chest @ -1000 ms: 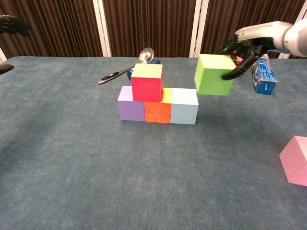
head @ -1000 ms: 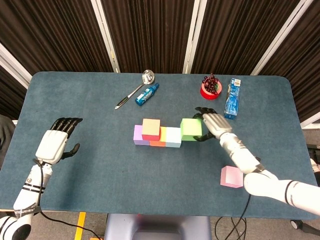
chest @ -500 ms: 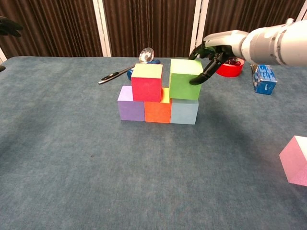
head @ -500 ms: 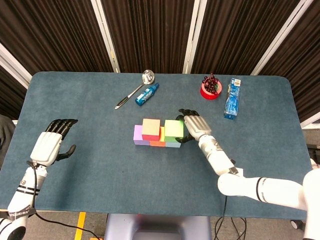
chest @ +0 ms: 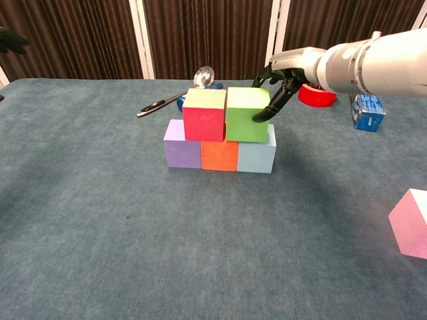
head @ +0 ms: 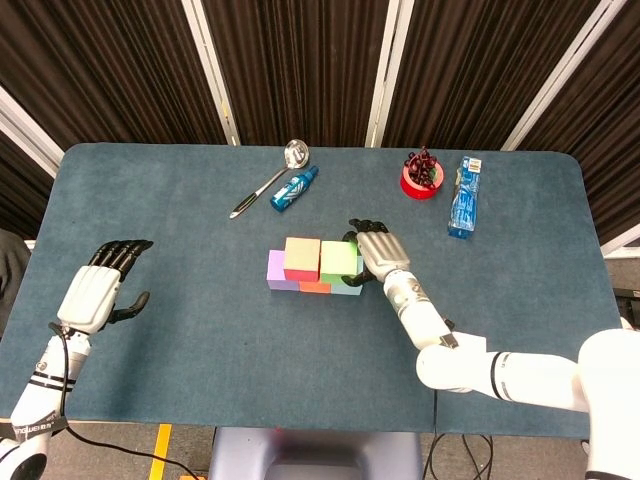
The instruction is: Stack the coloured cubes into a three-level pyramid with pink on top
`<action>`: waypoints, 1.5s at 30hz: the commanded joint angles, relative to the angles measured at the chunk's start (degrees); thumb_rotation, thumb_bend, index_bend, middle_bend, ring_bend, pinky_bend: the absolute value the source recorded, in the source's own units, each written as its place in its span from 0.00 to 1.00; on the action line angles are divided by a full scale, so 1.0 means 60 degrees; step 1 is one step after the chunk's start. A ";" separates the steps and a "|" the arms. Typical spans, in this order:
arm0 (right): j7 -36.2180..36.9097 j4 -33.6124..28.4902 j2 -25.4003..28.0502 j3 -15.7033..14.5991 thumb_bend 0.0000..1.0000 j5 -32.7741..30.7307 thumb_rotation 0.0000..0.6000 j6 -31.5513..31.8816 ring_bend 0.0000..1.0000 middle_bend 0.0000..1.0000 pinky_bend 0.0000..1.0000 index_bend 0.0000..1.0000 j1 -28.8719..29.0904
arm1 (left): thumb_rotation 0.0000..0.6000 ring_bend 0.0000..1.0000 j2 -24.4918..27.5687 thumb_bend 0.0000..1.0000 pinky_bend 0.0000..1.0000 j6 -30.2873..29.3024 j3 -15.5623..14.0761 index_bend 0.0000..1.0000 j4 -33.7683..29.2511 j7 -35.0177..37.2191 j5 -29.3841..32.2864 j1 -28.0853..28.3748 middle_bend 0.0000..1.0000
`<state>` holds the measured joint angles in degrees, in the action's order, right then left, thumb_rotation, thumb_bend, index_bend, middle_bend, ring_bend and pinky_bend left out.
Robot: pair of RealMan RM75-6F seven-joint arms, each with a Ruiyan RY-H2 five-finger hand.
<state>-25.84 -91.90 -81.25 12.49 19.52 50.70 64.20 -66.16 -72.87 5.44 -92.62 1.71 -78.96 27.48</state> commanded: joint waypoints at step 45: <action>-0.0307 0.0460 -0.0363 0.0097 0.36 -0.0391 1.00 -0.0169 0.00 0.16 0.07 0.48 0.0250 | 1.00 0.10 -0.0078 0.38 0.12 0.0434 0.0275 0.13 0.0176 0.0279 -0.0104 -0.0234 0.11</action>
<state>-27.69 -89.13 -83.43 13.07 17.17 49.69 65.69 -66.63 -70.28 7.10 -91.57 3.39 -79.57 26.08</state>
